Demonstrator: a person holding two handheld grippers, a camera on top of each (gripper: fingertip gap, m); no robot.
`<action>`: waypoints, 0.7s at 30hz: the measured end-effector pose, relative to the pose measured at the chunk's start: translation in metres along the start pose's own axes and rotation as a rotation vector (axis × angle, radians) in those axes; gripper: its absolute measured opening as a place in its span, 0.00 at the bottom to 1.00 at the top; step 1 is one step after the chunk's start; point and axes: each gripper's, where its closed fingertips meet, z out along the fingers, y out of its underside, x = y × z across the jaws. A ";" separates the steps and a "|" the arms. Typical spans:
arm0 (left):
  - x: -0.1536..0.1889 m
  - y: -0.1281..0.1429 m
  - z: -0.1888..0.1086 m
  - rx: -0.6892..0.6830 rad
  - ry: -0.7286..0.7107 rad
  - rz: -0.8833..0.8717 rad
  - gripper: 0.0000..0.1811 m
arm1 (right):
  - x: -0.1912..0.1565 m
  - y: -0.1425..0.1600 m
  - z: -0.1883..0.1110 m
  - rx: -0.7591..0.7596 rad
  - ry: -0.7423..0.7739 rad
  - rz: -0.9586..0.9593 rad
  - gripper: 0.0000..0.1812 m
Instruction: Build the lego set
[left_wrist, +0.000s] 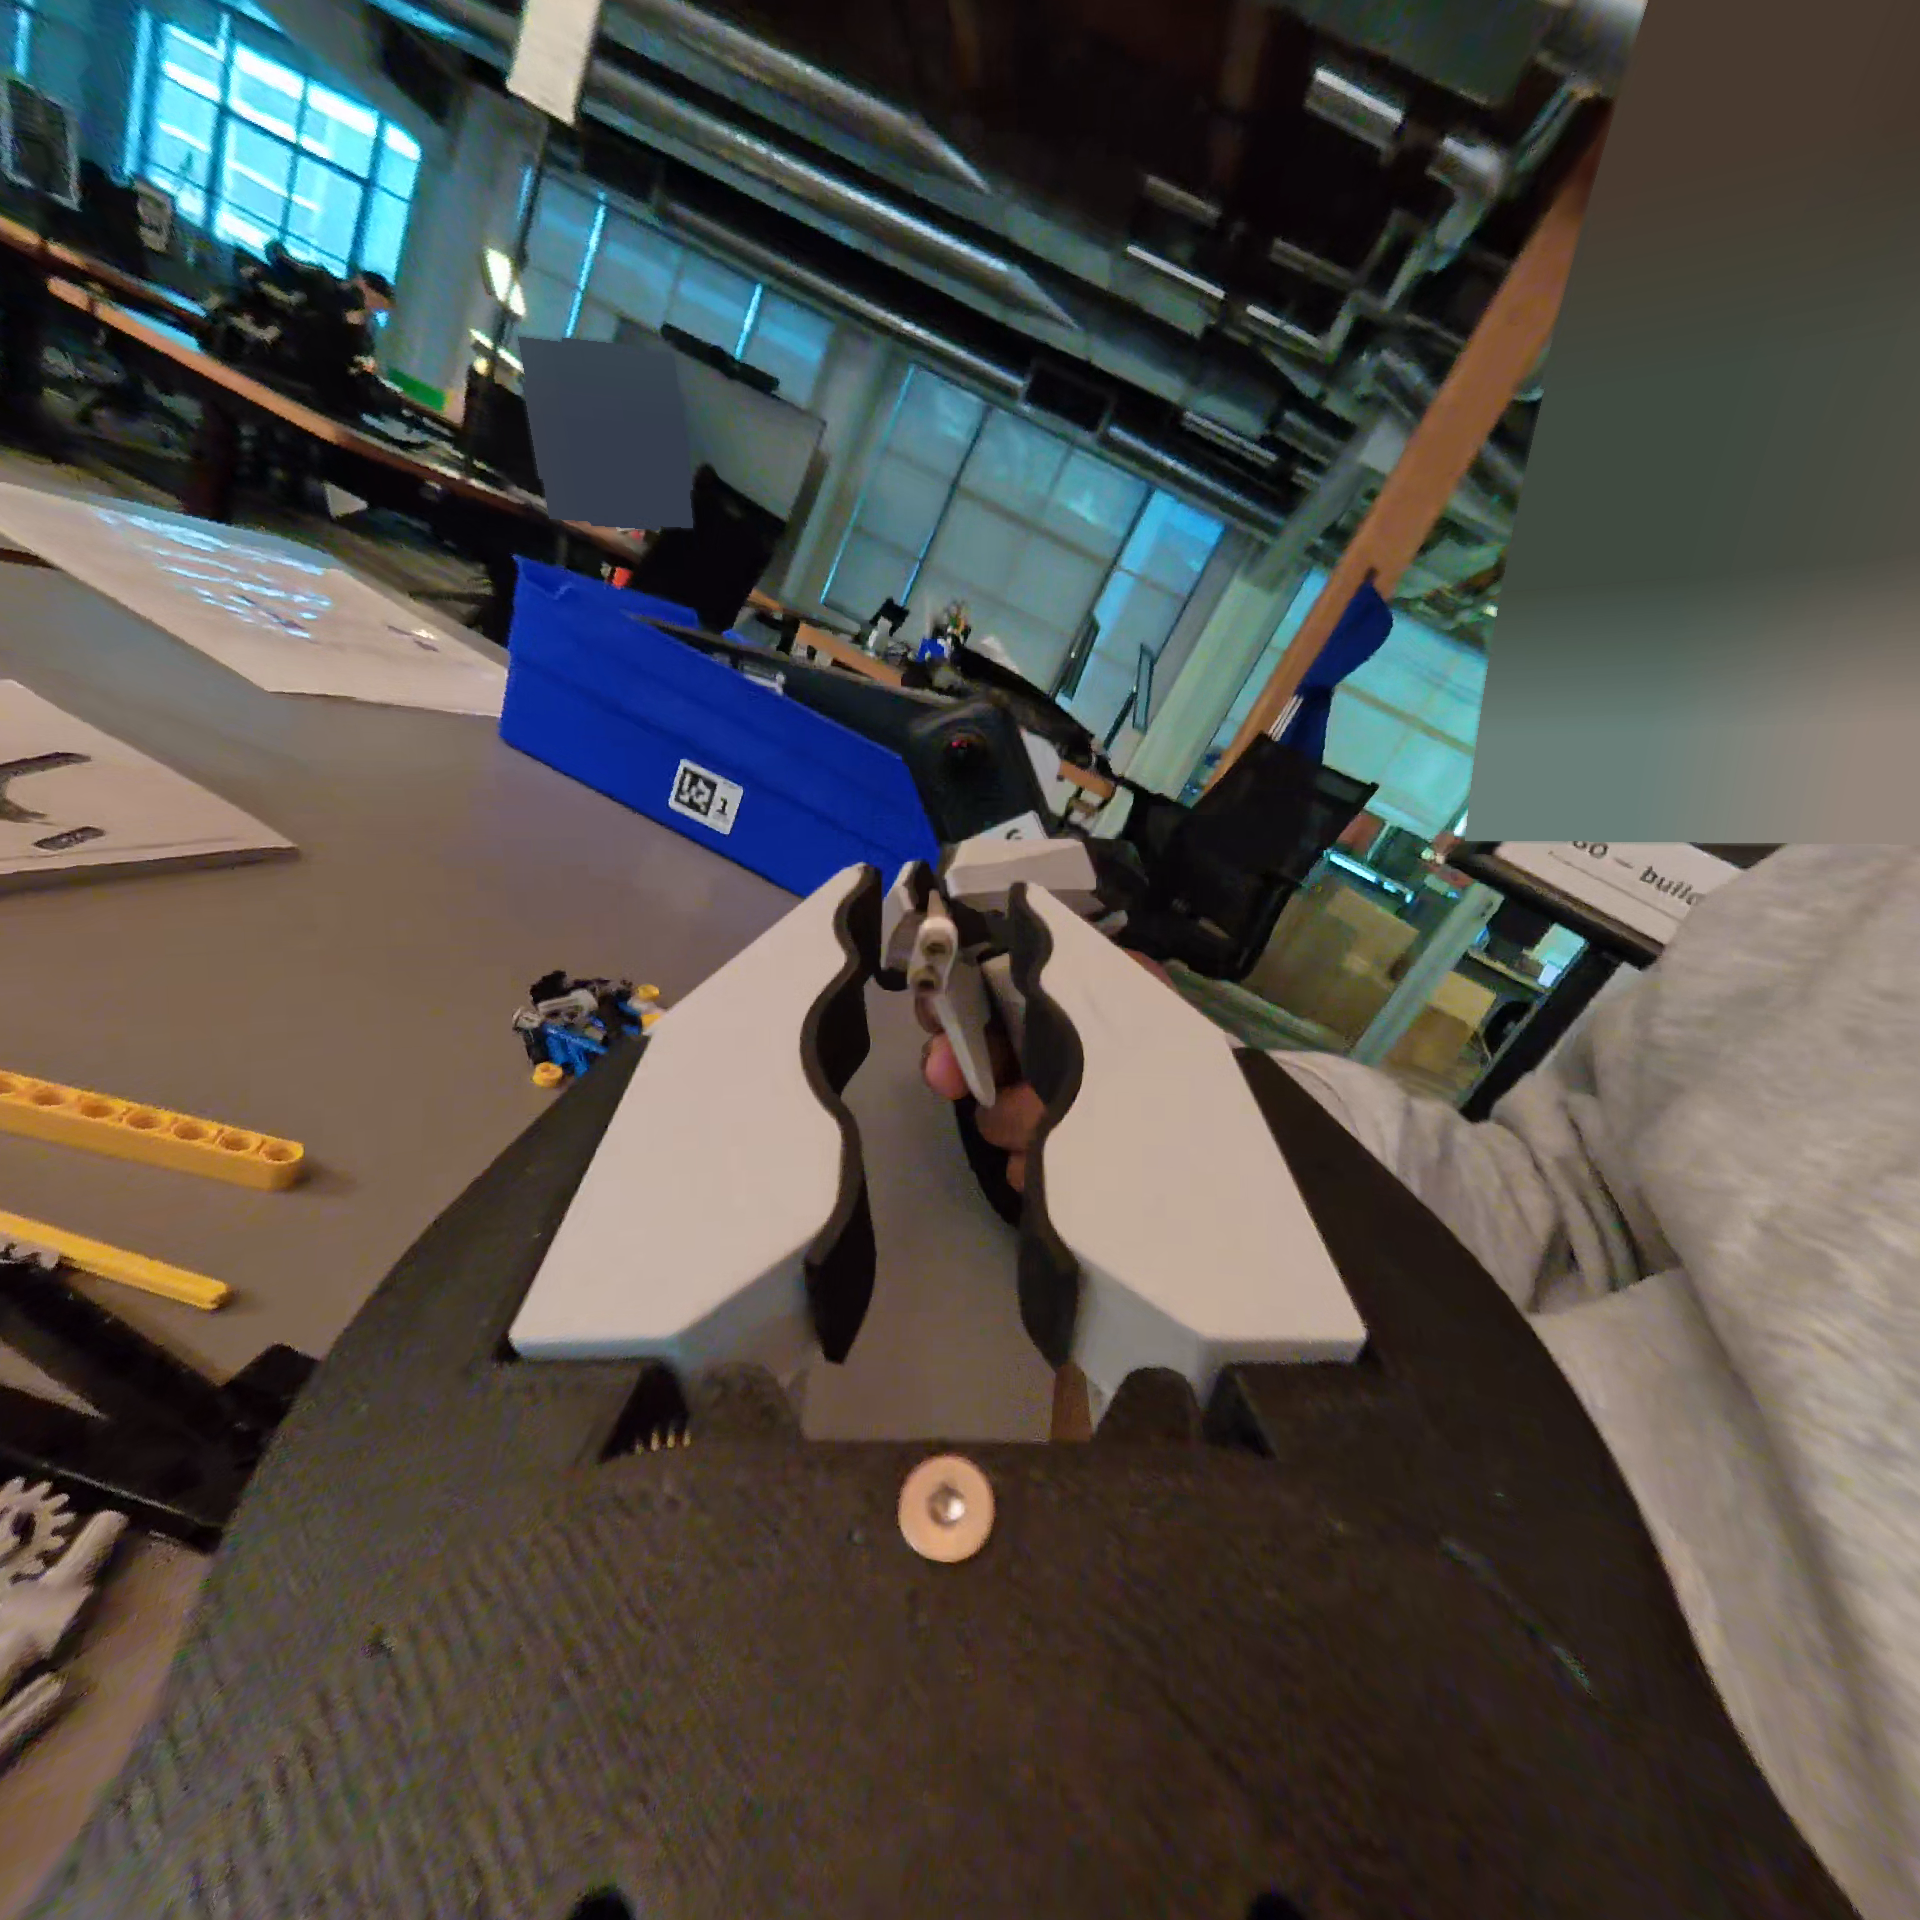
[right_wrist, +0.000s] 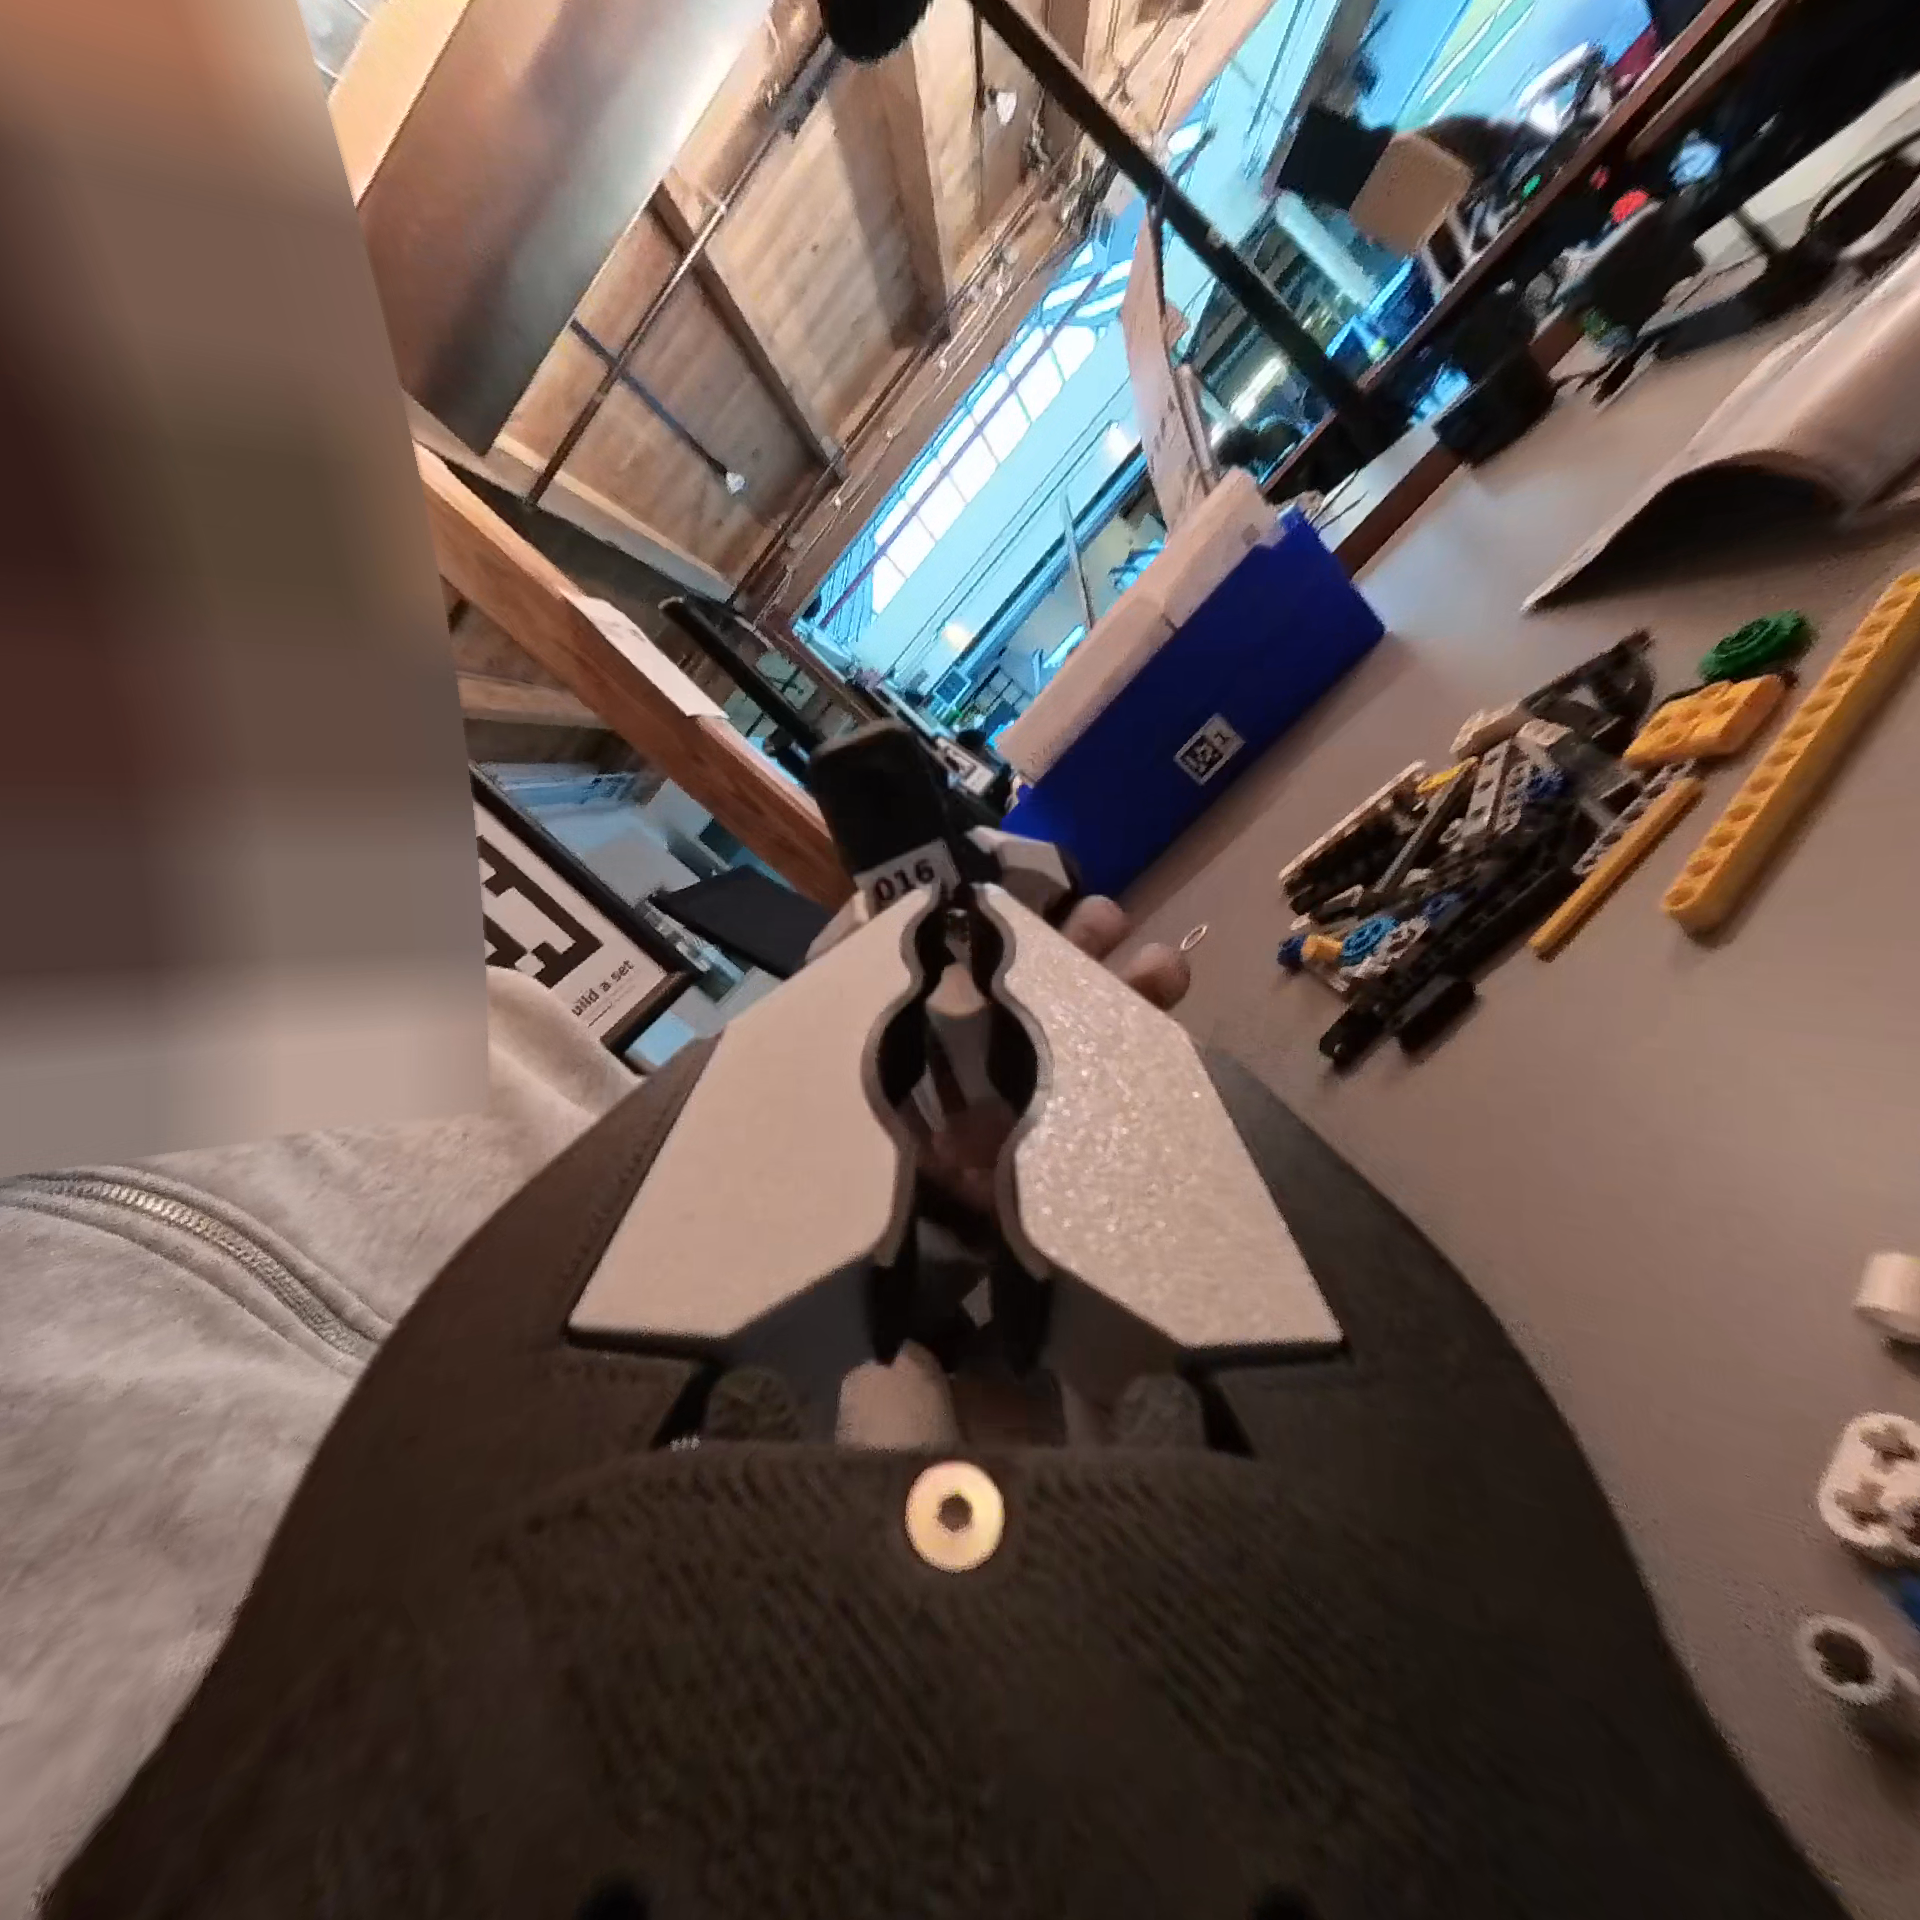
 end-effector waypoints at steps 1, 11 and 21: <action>-0.001 0.003 0.000 -0.019 -0.004 0.005 0.12 | 0.001 0.002 0.002 -0.007 -0.006 0.000 0.01; -0.003 0.012 0.003 -0.066 -0.026 0.044 0.11 | 0.008 -0.005 -0.005 0.056 -0.004 0.020 0.00; -0.014 0.012 0.001 -0.064 -0.015 -0.110 0.08 | 0.011 -0.006 -0.010 0.038 -0.011 0.044 0.01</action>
